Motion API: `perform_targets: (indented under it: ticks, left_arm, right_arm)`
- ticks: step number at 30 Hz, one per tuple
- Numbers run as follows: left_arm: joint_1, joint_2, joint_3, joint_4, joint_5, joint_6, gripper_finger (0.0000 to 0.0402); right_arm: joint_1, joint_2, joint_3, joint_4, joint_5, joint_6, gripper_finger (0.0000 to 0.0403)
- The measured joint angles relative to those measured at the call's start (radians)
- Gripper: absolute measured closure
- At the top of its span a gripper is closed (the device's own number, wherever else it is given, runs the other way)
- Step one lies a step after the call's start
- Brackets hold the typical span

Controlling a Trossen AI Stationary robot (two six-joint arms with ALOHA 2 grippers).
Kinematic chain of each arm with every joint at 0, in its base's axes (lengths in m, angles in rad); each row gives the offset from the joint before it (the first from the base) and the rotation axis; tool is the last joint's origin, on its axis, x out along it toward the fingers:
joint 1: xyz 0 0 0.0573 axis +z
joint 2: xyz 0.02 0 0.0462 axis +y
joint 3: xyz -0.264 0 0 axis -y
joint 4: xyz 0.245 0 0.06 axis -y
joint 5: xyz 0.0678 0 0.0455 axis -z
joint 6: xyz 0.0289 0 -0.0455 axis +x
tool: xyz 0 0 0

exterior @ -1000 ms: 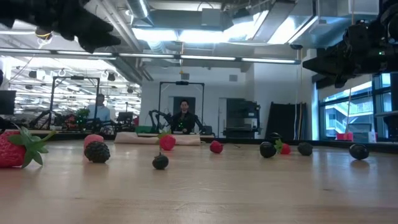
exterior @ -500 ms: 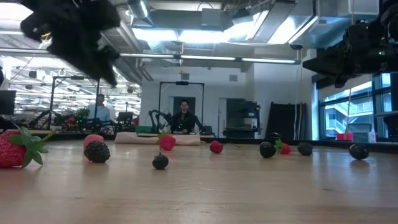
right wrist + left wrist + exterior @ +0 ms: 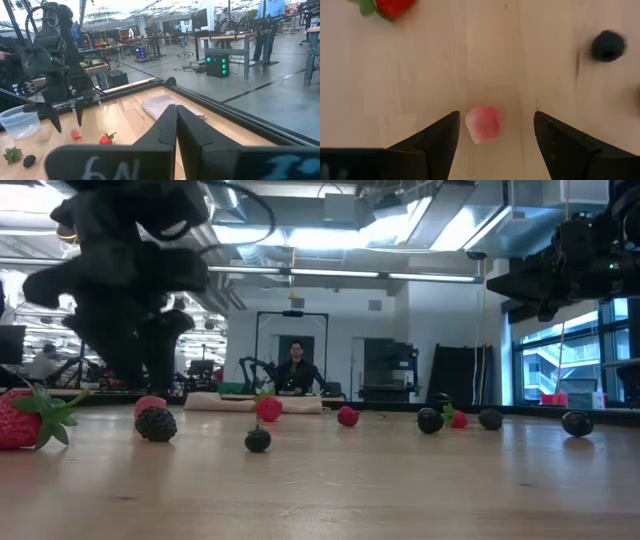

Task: Pick and placing Produce into tupperware
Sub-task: Put the peach into the transparent bin

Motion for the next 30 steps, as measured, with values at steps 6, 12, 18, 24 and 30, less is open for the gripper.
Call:
perform_targets:
  ticks: [6,12,18,24,30]
  left_arm:
    - [0.0,0.082,0.0,0.002,0.0,-0.002,0.0154]
    - [0.0,0.123,0.0,0.033,0.0,-0.021,0.0154]
    - [0.0,0.125,0.0,0.045,-0.014,-0.074,0.0154]
    - [0.0,0.125,0.0,0.044,-0.016,-0.074,0.0169]
    - [0.0,0.125,0.0,0.046,-0.016,-0.075,0.021]
  right_arm:
    - [0.0,0.0,0.0,0.0,0.0,0.001,0.0389]
    - [0.0,0.0,0.0,0.0,0.0,0.0,0.0389]
    - [0.0,0.0,0.0,-0.001,0.0,0.0,0.0389]
    - [0.0,0.0,0.0,-0.001,0.0,-0.001,0.0389]
    - [0.0,0.0,0.0,-0.001,0.0,-0.002,0.0389]
